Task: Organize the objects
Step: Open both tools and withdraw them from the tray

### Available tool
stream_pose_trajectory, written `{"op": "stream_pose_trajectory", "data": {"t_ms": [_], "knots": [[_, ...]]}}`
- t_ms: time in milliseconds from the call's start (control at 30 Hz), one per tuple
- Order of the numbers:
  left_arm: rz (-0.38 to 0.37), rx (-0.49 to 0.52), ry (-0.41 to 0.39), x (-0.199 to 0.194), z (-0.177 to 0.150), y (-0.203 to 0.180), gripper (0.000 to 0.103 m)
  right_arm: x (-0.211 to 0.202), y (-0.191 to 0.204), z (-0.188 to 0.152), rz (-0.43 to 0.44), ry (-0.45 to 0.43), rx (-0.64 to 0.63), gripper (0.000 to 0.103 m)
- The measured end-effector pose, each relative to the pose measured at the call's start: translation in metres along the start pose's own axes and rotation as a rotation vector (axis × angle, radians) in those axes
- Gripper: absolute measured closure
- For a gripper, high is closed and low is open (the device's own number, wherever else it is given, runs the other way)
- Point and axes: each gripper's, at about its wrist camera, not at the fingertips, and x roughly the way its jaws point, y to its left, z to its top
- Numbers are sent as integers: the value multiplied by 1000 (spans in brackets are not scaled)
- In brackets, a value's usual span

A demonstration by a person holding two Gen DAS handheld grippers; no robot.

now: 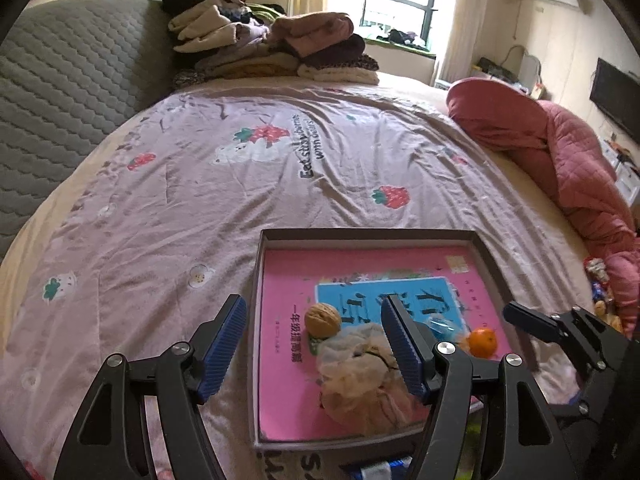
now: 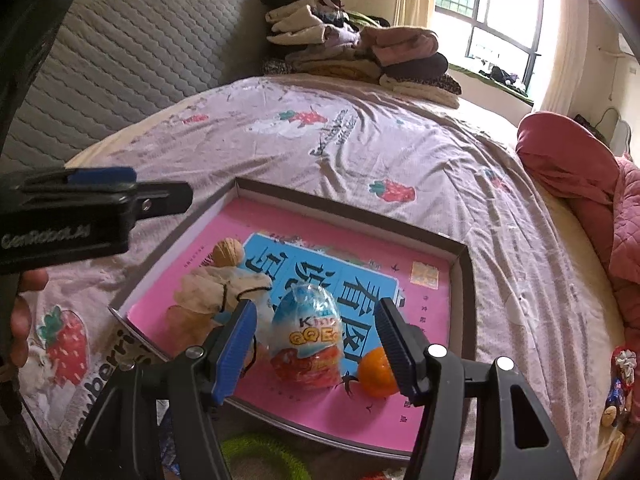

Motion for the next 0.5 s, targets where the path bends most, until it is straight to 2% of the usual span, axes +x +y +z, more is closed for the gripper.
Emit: {"op": "stream_pose_trajectory", "data": {"t_ms": [300, 500], "knots": [[-1, -29, -56, -39, -15, -5, 31, -27, -6, 8, 0, -57, 5, 42], [32, -21, -29, -43, -47, -9, 31, -42, -14, 7, -12, -82, 28, 42]]}}
